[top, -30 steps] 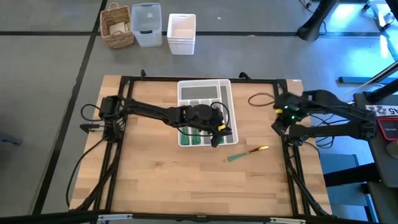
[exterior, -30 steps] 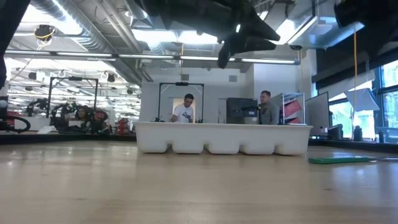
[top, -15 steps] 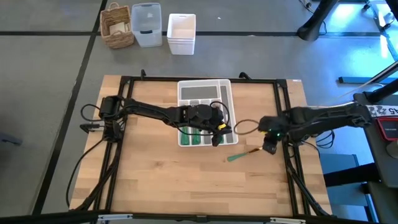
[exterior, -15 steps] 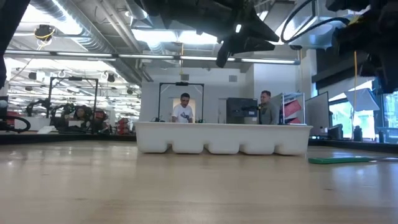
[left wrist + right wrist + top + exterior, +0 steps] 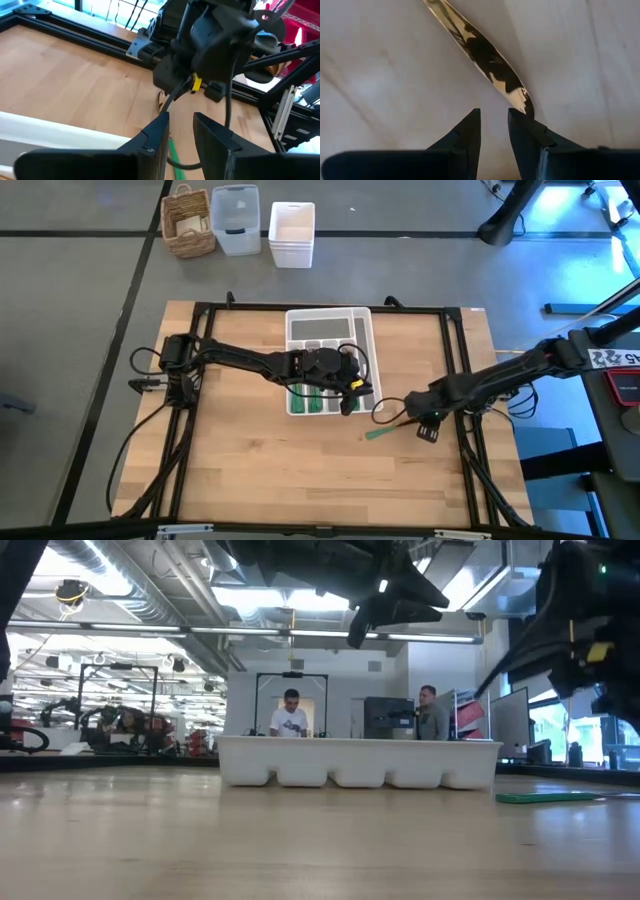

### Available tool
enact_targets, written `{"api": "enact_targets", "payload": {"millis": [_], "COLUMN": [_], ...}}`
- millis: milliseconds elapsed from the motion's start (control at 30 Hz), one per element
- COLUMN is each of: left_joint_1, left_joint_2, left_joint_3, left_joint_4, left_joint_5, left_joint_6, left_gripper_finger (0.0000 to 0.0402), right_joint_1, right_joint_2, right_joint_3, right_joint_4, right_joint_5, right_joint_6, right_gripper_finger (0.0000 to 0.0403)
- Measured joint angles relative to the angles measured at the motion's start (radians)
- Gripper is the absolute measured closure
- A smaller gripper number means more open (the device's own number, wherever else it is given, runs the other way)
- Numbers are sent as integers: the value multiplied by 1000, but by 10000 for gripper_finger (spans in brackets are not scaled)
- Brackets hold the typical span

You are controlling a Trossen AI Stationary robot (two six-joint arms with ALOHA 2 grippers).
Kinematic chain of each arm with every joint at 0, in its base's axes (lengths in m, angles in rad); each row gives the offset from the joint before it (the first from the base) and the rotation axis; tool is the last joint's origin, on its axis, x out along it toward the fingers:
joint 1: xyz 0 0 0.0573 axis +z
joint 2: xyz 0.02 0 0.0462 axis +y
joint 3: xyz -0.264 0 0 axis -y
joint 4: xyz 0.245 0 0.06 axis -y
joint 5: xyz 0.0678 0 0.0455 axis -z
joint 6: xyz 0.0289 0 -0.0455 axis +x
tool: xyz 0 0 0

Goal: Sort silverware
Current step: Put the knife into the silverware organizer

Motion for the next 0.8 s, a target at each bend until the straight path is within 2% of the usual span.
{"api": "enact_targets", "payload": {"millis": [367, 633, 800], "left_joint_1": [0, 0, 0], "left_joint_2": [0, 0, 0], "left_joint_3": [0, 0, 0], "left_joint_4": [-1, -2, -4], "left_joint_5": [0, 0, 0], "left_joint_6": [-1, -2, -3], "left_gripper_finger": [320, 320, 320], "right_joint_1": [-2, -3, -3], "right_joint_2": [106, 173, 195], "right_joint_3": [-21, -19, -19], "right_joint_4": [218, 444, 510], "right_joint_5": [23, -30, -34], "right_joint_6": [-1, -6, -66], "right_gripper_finger": [301, 301, 301]}}
